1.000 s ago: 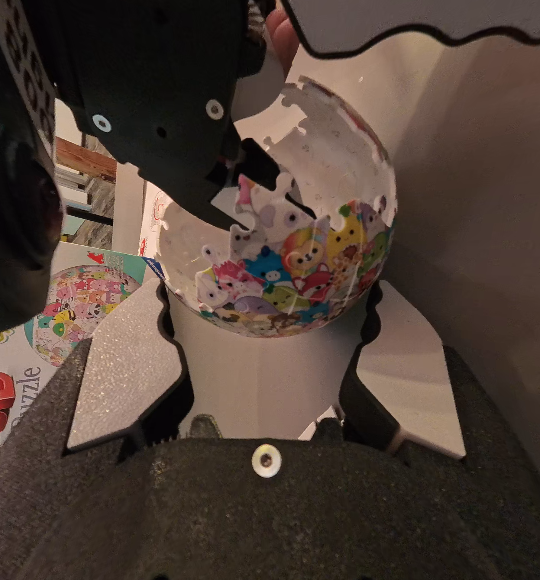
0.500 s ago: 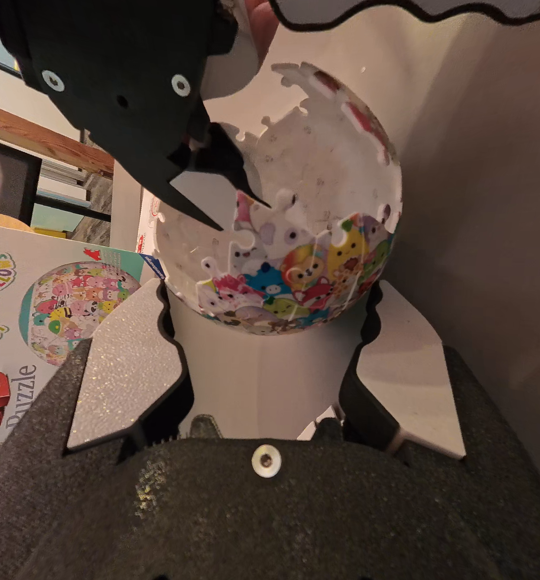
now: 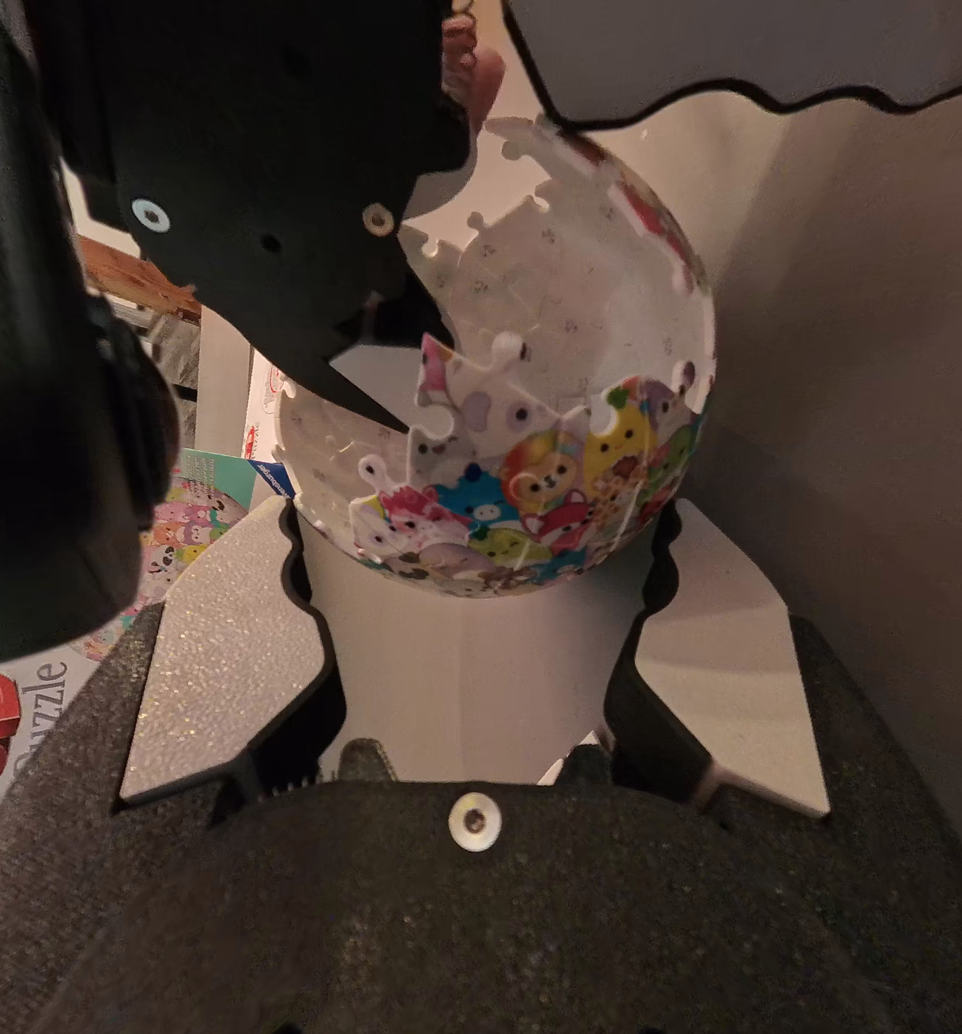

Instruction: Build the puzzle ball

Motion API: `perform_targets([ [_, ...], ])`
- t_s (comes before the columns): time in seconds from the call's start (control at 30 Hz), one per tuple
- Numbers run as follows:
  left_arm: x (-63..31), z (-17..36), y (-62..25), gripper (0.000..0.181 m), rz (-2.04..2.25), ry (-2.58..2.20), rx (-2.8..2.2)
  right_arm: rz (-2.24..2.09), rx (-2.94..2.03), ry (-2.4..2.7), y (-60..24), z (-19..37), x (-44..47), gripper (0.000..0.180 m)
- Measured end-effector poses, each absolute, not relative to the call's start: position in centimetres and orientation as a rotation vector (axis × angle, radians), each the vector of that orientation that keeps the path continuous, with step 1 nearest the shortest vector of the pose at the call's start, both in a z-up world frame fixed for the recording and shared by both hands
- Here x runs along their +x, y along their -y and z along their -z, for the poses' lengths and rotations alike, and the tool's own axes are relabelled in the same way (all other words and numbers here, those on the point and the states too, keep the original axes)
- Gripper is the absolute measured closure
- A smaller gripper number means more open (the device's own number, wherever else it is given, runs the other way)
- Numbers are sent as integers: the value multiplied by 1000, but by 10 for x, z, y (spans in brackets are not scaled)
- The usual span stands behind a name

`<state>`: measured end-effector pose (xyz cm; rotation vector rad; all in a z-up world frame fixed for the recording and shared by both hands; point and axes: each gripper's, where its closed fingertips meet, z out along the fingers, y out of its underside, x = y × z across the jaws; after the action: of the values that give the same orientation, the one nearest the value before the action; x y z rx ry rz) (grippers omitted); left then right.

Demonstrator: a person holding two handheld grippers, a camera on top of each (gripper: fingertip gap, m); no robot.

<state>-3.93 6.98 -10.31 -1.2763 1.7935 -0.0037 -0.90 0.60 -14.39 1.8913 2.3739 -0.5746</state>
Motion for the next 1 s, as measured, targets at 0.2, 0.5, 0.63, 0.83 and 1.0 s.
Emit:
perform_targets([
  [0.2, -39, 102, -70, 64, 3, -1793, -1272, 540, 1881, -2363, -5, 148, -7, 42],
  [0.5, -38, 101, -71, 65, 6, -1782, -1271, 561, 1873, -2333, -1, 147, -2, 48],
  [0.63, -38, 102, -71, 65, -8, -1787, -1265, 639, 1851, -2294, 8, 143, -2, 60],
  [0.83, -36, 105, -69, 65, -18, -1798, -1256, 684, 1841, -2250, 13, 140, 1, 64],
  [1.0, -36, 104, -68, 67, -16, -1790, -1253, 738, 1826, -2208, 19, 135, 3, 67],
])
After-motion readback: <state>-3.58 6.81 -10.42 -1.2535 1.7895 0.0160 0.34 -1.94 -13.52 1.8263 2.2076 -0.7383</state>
